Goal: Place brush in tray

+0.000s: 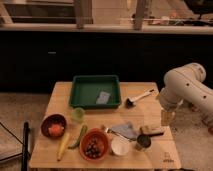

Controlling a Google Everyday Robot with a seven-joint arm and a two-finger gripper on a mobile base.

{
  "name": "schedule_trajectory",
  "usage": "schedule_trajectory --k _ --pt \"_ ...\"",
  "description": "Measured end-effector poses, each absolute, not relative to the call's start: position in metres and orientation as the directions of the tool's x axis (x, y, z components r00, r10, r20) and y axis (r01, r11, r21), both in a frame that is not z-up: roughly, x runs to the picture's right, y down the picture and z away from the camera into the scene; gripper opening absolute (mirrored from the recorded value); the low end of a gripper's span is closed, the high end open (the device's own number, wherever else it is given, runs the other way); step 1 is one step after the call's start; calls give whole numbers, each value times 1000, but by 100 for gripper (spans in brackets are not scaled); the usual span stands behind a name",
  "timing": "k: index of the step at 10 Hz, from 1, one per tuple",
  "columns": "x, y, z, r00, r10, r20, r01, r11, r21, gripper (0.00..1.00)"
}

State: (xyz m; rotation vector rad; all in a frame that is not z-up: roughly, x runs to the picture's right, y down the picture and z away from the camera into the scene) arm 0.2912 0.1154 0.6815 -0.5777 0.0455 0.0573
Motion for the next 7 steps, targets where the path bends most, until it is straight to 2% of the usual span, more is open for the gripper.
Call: schedule_trajectory --k 7 --pt "286 104 706 999 5 -35 -23 850 -527 80"
